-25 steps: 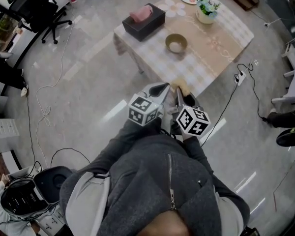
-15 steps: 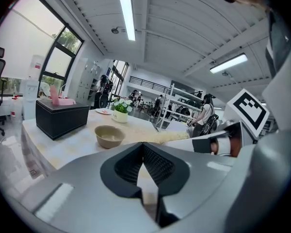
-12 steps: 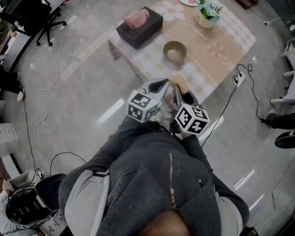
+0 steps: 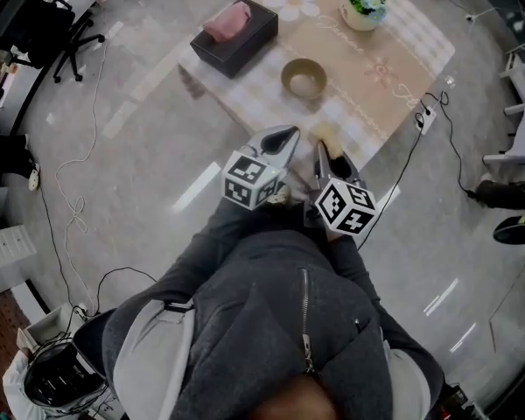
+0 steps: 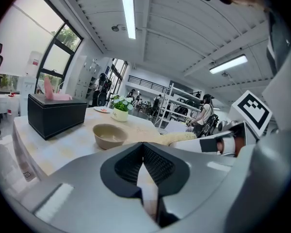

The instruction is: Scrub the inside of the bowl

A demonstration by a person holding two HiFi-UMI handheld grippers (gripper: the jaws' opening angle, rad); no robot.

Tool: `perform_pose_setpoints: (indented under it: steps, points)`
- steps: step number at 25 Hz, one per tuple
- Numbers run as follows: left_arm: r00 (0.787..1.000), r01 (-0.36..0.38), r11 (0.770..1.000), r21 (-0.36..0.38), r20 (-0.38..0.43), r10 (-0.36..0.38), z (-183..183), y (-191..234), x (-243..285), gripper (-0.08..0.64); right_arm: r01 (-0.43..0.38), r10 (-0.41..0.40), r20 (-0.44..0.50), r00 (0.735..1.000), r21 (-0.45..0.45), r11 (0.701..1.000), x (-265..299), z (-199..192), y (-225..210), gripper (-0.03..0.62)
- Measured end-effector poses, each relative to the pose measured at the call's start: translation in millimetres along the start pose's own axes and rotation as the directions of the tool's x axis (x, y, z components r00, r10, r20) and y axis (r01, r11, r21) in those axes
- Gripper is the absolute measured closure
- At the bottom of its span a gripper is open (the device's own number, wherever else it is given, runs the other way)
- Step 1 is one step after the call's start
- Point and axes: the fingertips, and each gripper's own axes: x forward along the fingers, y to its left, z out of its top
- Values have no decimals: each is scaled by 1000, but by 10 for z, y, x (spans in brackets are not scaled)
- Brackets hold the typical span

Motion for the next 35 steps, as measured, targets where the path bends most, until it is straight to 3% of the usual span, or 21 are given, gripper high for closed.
perform_pose_setpoints:
  steps: [10,19,24,35]
  points:
    - [996,-86,996,32,33,85,109,107,29,549,-7,7,-2,1000,-52,999,2,176,-65,486]
    - [993,-113,990,89,48,109,271,247,221,400,-67,66,-13,998,-84,994,178,454,-152,486]
    - [991,-130,986,106,34,127,306,334,308,357,-102,99,-33,995,-92,991,307,560,-153,486]
    - [989,-146,980,135,1,147,354,586,609,178,-113,103,-85,991,-128,985,522,711,-265,486]
